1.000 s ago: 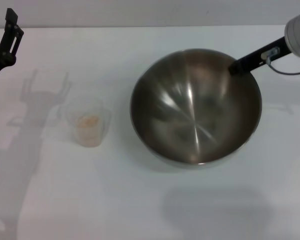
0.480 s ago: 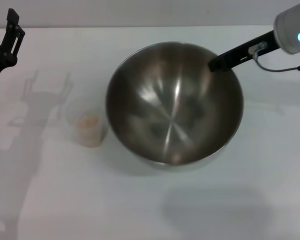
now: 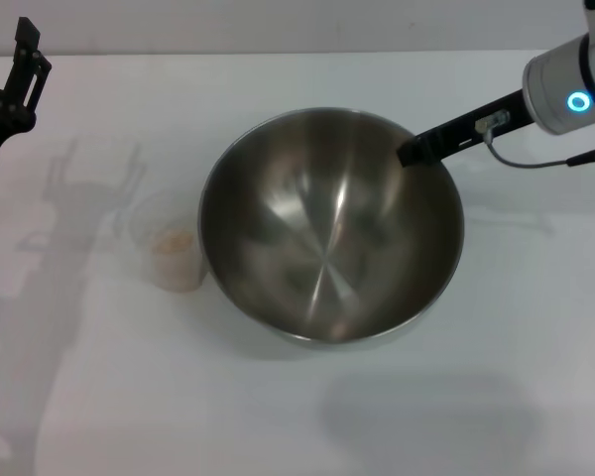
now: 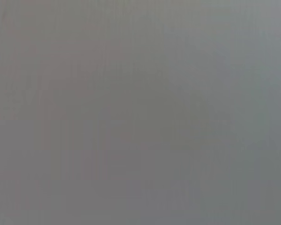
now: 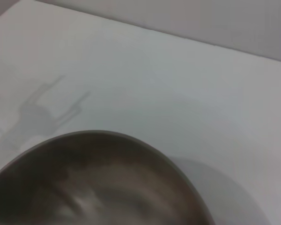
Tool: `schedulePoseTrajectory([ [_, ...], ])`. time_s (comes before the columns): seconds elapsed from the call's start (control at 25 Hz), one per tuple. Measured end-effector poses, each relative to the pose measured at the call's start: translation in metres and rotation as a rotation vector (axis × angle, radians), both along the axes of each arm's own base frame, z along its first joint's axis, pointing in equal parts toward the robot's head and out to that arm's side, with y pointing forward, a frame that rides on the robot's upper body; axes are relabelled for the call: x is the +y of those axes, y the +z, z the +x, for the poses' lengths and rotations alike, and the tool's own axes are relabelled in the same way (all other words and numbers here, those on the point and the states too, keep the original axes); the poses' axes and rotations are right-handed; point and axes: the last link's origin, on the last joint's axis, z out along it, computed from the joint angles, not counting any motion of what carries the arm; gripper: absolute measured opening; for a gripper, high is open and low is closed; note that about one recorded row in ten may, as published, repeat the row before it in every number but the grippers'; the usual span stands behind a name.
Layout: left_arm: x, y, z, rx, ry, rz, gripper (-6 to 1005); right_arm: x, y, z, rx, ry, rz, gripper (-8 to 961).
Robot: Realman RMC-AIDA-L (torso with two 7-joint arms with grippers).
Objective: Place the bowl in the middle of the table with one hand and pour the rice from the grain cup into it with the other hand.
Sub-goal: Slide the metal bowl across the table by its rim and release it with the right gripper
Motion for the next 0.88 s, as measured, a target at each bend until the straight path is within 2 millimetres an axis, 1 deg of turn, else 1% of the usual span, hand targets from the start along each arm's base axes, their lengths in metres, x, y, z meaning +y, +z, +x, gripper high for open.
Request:
schedulePoseTrajectory([
  [0.28, 0.000, 0.000, 0.000, -0.001, -0.001, -0.001, 804, 0.002, -0.011, 0.004, 0.006, -0.012, -0.026, 21],
  [0.68, -0.001, -0.001, 0.001, -0.007, -0.001, -0.003, 803, 0.002, -0.016, 0.009, -0.006, -0.030, -0.039, 22],
  [0.88, -0.002, -0.002, 0.001, -0.014, -0.001, -0.003, 802, 0.003, -0.016, 0.008, -0.010, -0.030, -0.033, 24],
])
